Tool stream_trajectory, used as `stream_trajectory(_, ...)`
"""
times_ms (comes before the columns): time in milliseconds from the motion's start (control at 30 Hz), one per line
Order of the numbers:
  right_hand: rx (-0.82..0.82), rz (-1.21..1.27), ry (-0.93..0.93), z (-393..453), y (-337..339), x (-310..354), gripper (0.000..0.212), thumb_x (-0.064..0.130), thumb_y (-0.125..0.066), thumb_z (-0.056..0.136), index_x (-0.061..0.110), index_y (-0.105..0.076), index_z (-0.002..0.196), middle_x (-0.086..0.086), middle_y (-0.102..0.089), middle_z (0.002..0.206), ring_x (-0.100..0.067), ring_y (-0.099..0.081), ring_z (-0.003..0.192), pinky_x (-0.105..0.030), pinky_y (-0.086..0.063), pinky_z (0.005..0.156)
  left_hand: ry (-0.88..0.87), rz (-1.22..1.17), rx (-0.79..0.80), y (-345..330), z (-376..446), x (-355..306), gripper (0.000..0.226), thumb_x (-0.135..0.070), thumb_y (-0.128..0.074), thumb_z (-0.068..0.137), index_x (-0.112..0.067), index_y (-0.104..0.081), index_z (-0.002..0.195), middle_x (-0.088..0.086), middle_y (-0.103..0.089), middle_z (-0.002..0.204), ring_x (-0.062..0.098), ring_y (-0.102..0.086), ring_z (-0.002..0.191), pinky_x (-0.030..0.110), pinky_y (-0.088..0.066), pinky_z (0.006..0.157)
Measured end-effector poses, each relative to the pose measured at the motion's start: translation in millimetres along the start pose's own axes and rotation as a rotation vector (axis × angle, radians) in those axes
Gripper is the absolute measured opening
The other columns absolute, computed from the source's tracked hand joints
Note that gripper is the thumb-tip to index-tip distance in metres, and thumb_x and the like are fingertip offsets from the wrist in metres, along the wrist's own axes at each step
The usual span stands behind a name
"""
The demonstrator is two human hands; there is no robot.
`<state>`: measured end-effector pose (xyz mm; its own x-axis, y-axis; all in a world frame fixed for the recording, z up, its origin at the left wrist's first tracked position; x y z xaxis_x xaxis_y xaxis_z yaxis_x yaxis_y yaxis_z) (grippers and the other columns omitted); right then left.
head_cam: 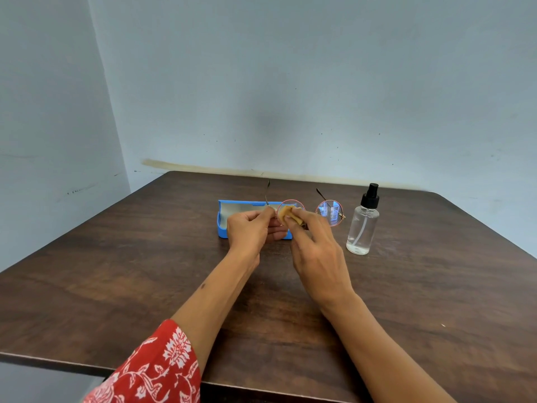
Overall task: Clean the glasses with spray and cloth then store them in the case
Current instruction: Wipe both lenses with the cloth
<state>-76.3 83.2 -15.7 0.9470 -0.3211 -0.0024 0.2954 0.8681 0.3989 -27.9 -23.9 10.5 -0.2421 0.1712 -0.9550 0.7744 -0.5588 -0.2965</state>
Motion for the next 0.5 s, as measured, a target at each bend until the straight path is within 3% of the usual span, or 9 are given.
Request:
stream_trajectory(133,-0.011,-0.070,-0.083,0.9,1.5,-5.9,0.047,-0.015,-0.070,0.068,-0.005,-0.063,0.114,-0.020,-0.061,0.113,-0.027,-0.051,0.106,-0.030,-0.051,0.078,0.011,0.018,-0.008,-1.0,-2.0,-2.1,0.016,-0.001,-0.062,0.082,0.000,-0.065,0.067,0.006,-0.063,0.052,0.016,-0.065,0.048,0.022,-0.055,0.049)
stream_trajectory(267,0.025,-0.018,0.002,0.6,-2.3,1.0,0.031,-0.004,-0.050,0.085,-0.007,-0.063,0.113,-0.020,-0.062,0.113,-0.032,-0.059,0.102,-0.034,-0.056,0.071,0.003,0.005,0.003,-0.7,-0.7,0.4,0.018,-0.001,-0.060,0.083,0.000,-0.066,0.067,0.008,-0.063,0.054,0.015,-0.065,0.047,0.023,-0.054,0.047)
stream_trajectory(367,0.041,0.017,0.013,0.7,-3.3,2.6,0.033,0.002,-0.042,0.089,-0.005,-0.063,0.113,-0.018,-0.063,0.112,-0.030,-0.059,0.100,-0.033,-0.056,0.065,-0.008,0.008,0.000,-0.1,-0.1,0.5,0.019,-0.001,-0.059,0.085,-0.001,-0.067,0.067,0.007,-0.064,0.053,0.015,-0.065,0.047,0.023,-0.054,0.047)
stream_trajectory(500,0.004,-0.078,-0.086,2.1,-0.1,-4.2,0.045,-0.016,-0.062,0.071,-0.006,-0.061,0.115,-0.021,-0.061,0.114,-0.030,-0.056,0.105,-0.033,-0.054,0.074,0.006,0.037,-0.004,-1.3,-0.1,0.1,0.019,-0.001,-0.061,0.082,-0.001,-0.064,0.063,0.005,-0.062,0.050,0.018,-0.065,0.049,0.024,-0.055,0.049)
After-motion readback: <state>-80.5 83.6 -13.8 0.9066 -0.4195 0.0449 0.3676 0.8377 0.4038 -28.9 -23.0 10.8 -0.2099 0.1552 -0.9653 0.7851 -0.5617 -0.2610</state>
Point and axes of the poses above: each hand's wrist, its own z-axis towards the middle knuckle, its own y-axis out of the back of the hand, x = y × z, the point moved 1 cm from there along z, towards the middle knuckle
